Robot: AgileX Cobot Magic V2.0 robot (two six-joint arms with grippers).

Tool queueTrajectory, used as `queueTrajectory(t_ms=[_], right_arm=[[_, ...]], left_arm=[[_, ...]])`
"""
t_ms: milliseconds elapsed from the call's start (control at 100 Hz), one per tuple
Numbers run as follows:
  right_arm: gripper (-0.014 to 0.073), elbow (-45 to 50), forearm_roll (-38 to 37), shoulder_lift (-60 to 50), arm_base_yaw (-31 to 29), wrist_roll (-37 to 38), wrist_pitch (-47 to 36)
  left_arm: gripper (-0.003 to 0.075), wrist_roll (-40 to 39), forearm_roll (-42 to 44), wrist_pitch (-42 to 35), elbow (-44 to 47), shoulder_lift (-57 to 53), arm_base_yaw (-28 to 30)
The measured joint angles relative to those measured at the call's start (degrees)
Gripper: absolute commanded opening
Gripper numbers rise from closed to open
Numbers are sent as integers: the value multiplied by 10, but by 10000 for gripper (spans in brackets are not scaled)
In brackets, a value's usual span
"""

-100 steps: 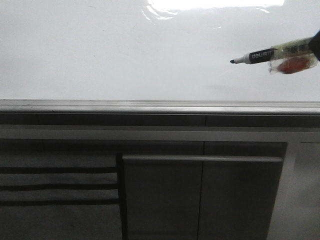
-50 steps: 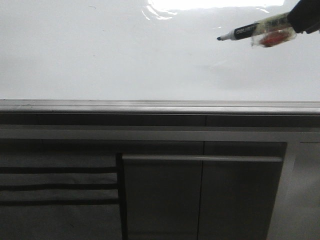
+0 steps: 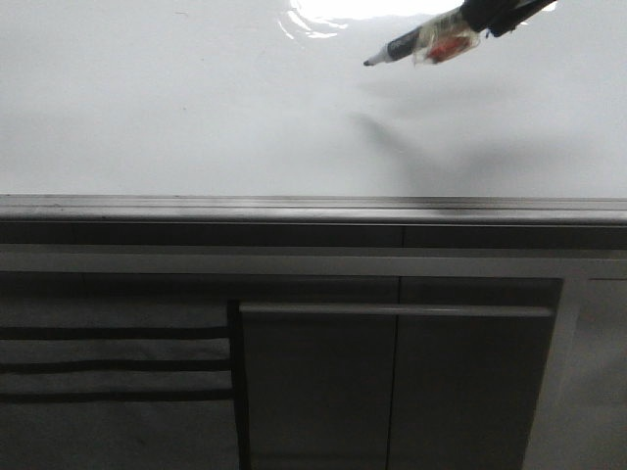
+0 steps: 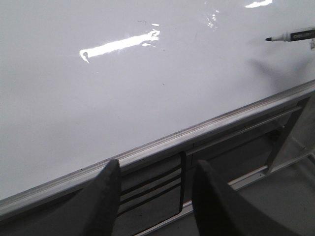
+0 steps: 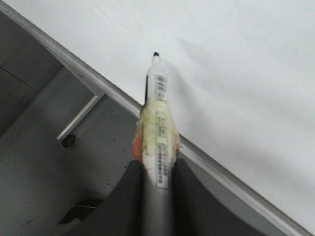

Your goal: Write number 0 on whiteboard

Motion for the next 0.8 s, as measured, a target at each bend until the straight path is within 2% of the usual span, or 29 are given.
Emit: queueTrajectory(t_ms=[120, 230, 540, 800], right_arm=[[26, -15, -3, 50, 0, 0, 3], [26, -15, -24, 75, -3, 2, 38], [26, -47, -46, 59, -35, 16, 59], [26, -68, -52, 62, 1, 20, 28]], left_arm=[[316, 0, 0, 0, 0, 0, 0], [316, 0, 0, 0, 0, 0, 0], [316, 0, 0, -1, 0, 0, 0], [315, 0, 0, -1, 0, 0, 0]])
